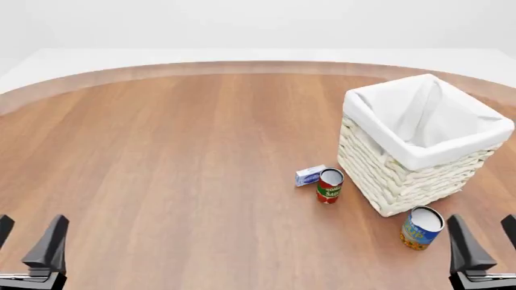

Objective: Pick up the ketchup, and put it in the basket.

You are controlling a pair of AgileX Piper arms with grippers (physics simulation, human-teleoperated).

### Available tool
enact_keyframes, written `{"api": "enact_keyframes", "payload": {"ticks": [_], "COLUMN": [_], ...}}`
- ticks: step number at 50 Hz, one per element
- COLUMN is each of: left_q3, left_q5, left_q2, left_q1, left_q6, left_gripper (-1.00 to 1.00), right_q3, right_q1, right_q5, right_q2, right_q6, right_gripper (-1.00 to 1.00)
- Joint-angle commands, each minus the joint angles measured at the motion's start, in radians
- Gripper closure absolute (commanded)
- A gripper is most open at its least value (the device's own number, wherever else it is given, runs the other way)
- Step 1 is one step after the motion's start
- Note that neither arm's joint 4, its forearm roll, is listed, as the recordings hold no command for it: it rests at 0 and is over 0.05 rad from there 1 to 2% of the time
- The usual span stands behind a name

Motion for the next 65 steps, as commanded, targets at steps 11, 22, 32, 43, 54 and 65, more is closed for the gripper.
{"api": "enact_keyframes", "payload": {"ticks": [11,22,32,43,54,65], "left_q3": [0.000,0.000,0.000,0.000,0.000,0.000], "left_q5": [0.000,0.000,0.000,0.000,0.000,0.000], "left_q2": [0.000,0.000,0.000,0.000,0.000,0.000], "left_q1": [0.000,0.000,0.000,0.000,0.000,0.000], "left_q6": [0.000,0.000,0.000,0.000,0.000,0.000], "left_gripper": [-1.00,-1.00,-1.00,-1.00,-1.00,-1.00], "right_q3": [-0.001,-0.005,-0.005,-0.002,0.000,-0.002], "right_q1": [0.008,0.027,0.037,0.093,0.173,0.294], "right_q5": [-0.008,-0.005,-0.012,-0.137,-0.308,-0.516], "right_q2": [0.018,0.007,0.006,0.118,0.276,0.458], "right_q6": [0.010,-0.012,-0.015,-0.028,-0.046,-0.091], "right_gripper": [-1.00,-1.00,-1.00,-1.00,-1.00,-1.00]}}
